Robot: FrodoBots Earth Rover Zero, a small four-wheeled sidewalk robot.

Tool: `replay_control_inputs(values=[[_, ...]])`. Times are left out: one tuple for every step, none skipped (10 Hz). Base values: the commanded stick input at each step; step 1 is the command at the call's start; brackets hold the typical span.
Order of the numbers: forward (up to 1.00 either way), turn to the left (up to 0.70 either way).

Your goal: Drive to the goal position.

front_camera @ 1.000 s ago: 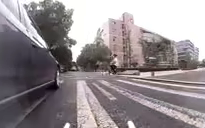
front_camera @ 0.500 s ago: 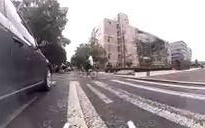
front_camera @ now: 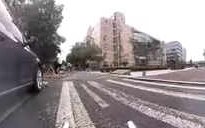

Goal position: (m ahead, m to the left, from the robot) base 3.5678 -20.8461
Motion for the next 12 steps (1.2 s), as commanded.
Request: replay_control_inputs(values=[[0.00,-0.45],[0.00,-0.45],[0.00,-0.45],[0.00,-0.45],[0.00,-0.45],[0.00,-0.45],[0.00,-0.45],[0.00,-0.45],[0.00,-0.45],[0.00,-0.45],[0.00,-0.45],[0.00,-0.45]])
